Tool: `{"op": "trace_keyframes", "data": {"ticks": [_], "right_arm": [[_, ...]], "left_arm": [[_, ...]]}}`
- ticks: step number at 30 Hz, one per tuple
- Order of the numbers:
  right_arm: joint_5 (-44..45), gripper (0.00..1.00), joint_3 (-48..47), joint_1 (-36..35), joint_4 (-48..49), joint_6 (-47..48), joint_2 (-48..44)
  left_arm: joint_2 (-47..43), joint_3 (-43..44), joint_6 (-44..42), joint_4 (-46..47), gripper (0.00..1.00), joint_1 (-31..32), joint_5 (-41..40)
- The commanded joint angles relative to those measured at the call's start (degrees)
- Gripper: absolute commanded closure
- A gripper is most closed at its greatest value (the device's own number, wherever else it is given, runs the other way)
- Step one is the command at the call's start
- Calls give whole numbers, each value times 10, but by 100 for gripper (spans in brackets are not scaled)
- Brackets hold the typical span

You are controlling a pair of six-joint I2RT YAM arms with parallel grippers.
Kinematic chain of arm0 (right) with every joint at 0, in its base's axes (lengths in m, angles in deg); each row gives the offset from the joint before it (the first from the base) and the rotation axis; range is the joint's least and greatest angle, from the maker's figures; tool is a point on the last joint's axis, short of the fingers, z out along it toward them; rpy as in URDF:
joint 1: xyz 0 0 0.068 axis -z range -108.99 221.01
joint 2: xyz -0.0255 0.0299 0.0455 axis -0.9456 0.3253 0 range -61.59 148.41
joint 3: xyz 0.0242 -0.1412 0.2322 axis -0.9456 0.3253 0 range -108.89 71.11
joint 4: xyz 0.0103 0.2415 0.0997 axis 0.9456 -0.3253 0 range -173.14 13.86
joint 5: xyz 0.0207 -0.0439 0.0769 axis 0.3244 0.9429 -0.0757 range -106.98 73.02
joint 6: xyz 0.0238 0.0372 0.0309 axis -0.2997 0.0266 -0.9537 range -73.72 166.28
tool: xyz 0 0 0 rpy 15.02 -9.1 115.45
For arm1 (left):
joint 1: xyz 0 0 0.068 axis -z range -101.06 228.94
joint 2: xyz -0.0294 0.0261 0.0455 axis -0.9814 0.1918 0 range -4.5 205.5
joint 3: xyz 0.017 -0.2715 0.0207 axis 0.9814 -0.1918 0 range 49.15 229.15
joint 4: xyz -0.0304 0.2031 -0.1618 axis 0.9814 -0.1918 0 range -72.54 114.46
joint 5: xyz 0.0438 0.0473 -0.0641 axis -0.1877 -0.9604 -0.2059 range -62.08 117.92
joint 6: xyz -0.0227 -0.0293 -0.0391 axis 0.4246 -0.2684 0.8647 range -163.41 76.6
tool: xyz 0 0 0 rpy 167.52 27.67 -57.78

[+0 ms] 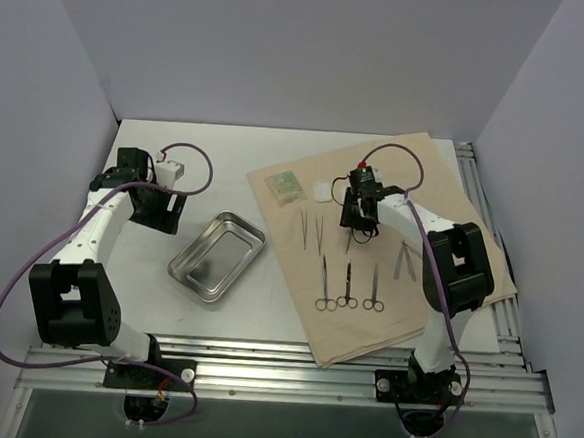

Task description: Prepare the surgical pack

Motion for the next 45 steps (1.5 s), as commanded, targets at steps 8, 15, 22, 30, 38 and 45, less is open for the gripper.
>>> {"op": "trace_keyframes", "data": {"ticks": [8,15,22,30,38,45], "right_arm": [[33,67,17,0,2,-16,14],[38,66,33,1,16,-23,27],[35,91,32,2,25,-39,30],[39,100,41,0,36,-86,-35],[46,100,52,-130,186,-323,-140],[162,100,-10,-311,269,-502,-60]], "left_arm": [[2,0,-5,24,16,-1,16],[-2,0,-5,27,16,-2,17],[-6,-3,-6,27,16,-2,16],[-19,-3,-7,26,16,-1,19],[-37,-12,-5,35,16,-6,-2],[-46,-6,5,30,16,-37,-3]]}}
